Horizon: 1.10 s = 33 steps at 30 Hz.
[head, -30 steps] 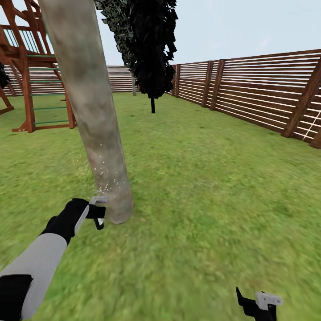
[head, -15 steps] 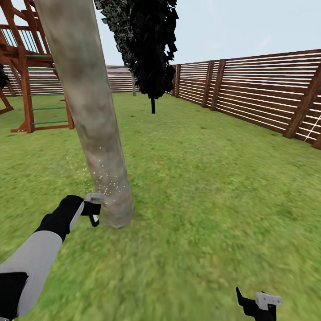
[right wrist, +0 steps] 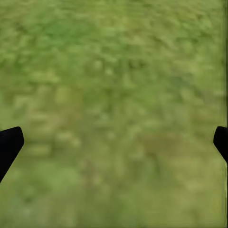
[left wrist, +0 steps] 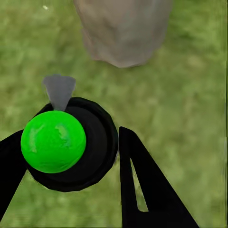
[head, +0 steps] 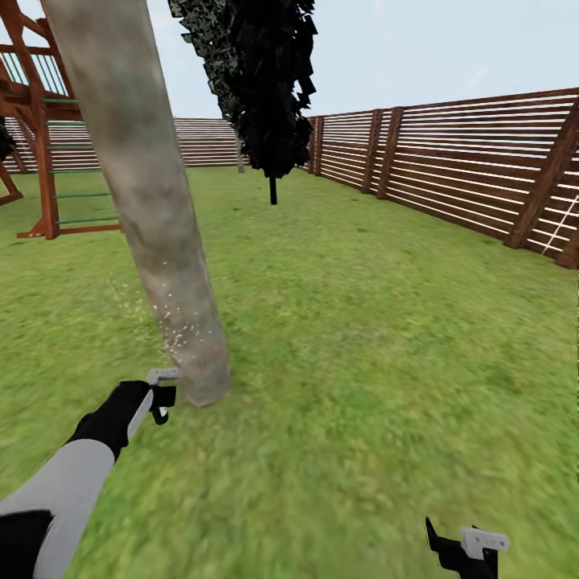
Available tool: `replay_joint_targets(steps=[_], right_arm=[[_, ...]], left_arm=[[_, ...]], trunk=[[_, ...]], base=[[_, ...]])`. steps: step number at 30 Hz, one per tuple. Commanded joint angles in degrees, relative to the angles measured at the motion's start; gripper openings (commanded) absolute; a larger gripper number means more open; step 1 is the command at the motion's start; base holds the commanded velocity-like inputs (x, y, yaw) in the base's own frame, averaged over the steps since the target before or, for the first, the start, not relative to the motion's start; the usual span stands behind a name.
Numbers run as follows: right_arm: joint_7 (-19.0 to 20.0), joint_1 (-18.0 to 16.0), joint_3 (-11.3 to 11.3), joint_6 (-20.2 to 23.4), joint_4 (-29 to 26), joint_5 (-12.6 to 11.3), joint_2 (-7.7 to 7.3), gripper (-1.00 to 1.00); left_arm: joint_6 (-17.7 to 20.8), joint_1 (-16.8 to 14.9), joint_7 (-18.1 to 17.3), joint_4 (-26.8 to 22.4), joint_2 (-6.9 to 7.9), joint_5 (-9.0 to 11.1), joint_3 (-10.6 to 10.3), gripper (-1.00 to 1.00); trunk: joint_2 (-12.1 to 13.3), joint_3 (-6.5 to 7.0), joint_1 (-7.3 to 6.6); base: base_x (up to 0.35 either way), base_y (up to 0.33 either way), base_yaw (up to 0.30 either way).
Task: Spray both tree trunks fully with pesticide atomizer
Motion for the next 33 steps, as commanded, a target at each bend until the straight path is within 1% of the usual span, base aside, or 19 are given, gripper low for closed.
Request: replay_joint_targets(steps=[1,2,3,4,5,7,13,19,26,33], right_arm=[[0.0,0.0,0.0,0.0,0.0,0.0,0.0,1.0],[0.0,0.0,0.0,0.0,-0.03,0.0,0.0,1.0],[0.0,0.0,0.0,0.0,-0.05,0.0,0.0,1.0],[0.0,0.0,0.0,0.0,-0.05,0.0,0.0,1.0],[0.0,0.0,0.0,0.0,-0.06,0.0,0.03,1.0],[0.08,0.0,0.0,0.0,-0.02,0.06,0.08,1.0],[0.09,0.0,0.0,0.0,0.0,0.09,0.09,1.0],[0.09,0.0,0.0,0.0,0.0,0.09,0.09,1.0],[0.0,0.0,0.0,0.0,0.0,0.09,0.09,1.0],[0.0,0.0,0.0,0.0,-0.01,0.03,0.09,1.0]], left_arm=[[-4.82,0.01,2.86,3.37,-0.11,1.05,0.21,-1.0],[-6.51,0.01,5.78,4.9,-0.15,1.69,0.28,-1.0],[-7.24,0.08,7.71,5.59,-0.16,2.98,0.31,-1.0],[-7.47,0.24,8.18,5.77,-0.18,3.86,0.32,-1.0],[-8.55,2.02,8.72,5.78,-0.18,6.1,0.29,-1.0],[-10.96,3.4,8.88,5.38,-0.13,7.3,0.11,-1.0],[-11.5,3.64,9.15,5.47,-0.17,7.45,0.11,-1.0],[-11.44,3.63,9.07,5.06,-0.17,7.57,0.16,-1.0],[-11.44,3.67,9.01,5.04,-0.18,7.56,0.1,-1.0],[-11.15,3.66,8.9,5.34,-0.22,7.5,0.14,-1.0]], trunk=[[0.0,0.0,0.0],[0.0,0.0,0.0],[0.0,0.01,0.0],[0.0,0.03,0.0],[0.0,0.06,0.0],[0.0,0.11,0.0],[0.0,0.12,0.0],[0.0,0.12,0.0],[0.0,0.12,0.0],[0.0,0.12,0.0]], base=[[0.0,-0.276,0.0],[0.0,-0.276,0.016],[0.0,-0.276,0.109],[0.0,-0.276,0.156],[0.039,-0.276,0.22],[0.1,-0.276,0.242],[0.175,-0.246,0.244],[0.234,-0.195,0.023],[0.163,-0.24,0.023],[0.042,-0.268,0.252]])
